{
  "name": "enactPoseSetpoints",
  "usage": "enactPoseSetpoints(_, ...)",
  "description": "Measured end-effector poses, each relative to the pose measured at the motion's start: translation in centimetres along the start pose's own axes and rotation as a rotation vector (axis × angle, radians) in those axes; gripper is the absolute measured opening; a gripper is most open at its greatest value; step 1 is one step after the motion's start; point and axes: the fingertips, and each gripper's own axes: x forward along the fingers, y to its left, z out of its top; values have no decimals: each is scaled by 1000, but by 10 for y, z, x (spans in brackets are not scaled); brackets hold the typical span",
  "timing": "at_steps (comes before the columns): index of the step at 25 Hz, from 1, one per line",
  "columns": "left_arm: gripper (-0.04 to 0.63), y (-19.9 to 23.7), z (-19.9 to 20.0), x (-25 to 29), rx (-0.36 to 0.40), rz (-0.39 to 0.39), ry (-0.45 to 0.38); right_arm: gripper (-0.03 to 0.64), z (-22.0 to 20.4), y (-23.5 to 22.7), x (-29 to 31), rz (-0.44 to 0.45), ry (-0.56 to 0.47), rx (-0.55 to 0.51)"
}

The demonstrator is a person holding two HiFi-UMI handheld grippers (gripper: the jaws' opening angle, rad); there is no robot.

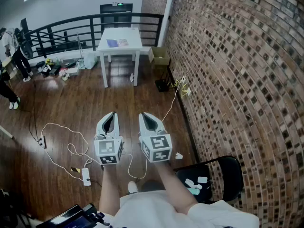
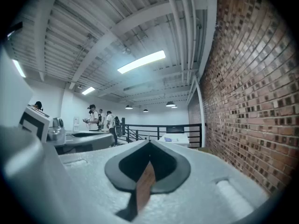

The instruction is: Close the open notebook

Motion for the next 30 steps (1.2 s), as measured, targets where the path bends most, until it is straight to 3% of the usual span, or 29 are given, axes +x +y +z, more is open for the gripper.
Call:
enactPoseSetpoints(4,11,11,-16,38,-35,-28,37,-14,-10,-8,43,46,34,-21)
enactPoseSetpoints(8,11,23,-23,78,-49,-31,38,-14,-14,-23,88,106,35,31)
enactPoseSetpoints(13,14,56,-41,164,-30,27,82,-12,-7,-58,165,216,-19,68)
enactPoseSetpoints(15,14,67,-31,204,-43,39,61,-9,7,-80,196,246,-49,51)
enactPoseSetpoints(18,15,70,-8,267,-49,34,13,-11,35,-127,244,240,-87,34)
enactPoseSetpoints(22,14,64,-1,328,-12,51,31,-9,56,-186,295,198,-107,37)
enactPoseSetpoints(30,15,94,-28,407,-21,46,76,-9,25,-213,383,228,-22,58)
